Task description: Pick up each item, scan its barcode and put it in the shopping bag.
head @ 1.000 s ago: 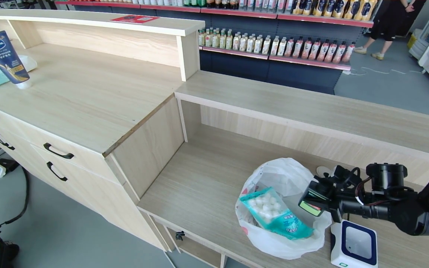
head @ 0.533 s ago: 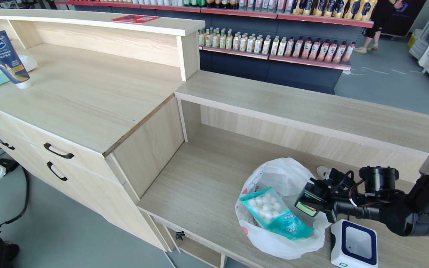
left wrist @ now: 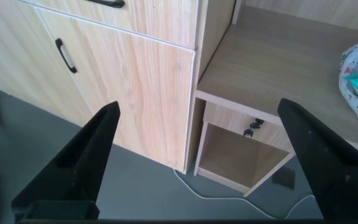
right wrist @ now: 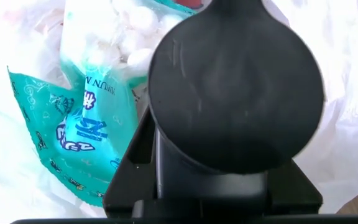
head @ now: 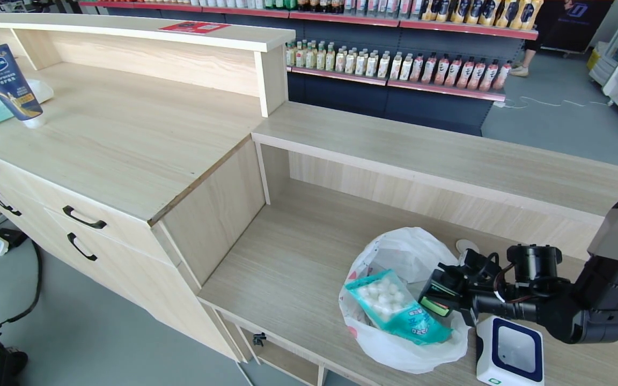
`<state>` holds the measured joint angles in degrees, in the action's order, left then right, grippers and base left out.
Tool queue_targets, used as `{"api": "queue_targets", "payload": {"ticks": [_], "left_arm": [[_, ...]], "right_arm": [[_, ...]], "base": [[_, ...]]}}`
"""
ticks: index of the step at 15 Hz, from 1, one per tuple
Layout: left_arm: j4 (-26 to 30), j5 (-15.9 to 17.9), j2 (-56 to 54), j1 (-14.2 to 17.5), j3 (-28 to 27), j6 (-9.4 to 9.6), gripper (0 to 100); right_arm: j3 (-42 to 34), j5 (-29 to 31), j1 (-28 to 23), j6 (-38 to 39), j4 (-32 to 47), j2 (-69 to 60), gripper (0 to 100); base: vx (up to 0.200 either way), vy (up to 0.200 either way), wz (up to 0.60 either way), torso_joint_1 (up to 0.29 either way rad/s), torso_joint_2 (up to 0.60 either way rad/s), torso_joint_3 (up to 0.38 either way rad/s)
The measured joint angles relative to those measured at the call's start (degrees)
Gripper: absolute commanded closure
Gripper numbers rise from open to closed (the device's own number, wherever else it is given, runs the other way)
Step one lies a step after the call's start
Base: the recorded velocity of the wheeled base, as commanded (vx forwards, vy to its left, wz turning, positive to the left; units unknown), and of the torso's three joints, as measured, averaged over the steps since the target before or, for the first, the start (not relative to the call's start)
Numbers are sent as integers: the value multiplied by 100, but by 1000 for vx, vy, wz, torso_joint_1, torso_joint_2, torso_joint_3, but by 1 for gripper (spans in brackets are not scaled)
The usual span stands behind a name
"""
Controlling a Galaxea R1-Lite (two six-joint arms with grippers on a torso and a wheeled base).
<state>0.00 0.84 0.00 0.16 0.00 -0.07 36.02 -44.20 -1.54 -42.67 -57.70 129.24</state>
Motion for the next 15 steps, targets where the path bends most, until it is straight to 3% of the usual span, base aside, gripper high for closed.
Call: {"api": "queue_targets", "payload": {"ticks": [9,10,15], "left_arm": [[0,0,0,0,0,0,0],[0,-2,0,0,0,0,0],[0,-2,0,0,0,0,0]], "right_arm": [[35,6,-17,-107,72,39,100],[22,4,-30,-110,93,22,0],[20,6,-83,-143,90,-24,0]], "base": [[0,0,0,0,0,0],[0,0,0,0,0,0],[0,0,0,0,0,0]]}}
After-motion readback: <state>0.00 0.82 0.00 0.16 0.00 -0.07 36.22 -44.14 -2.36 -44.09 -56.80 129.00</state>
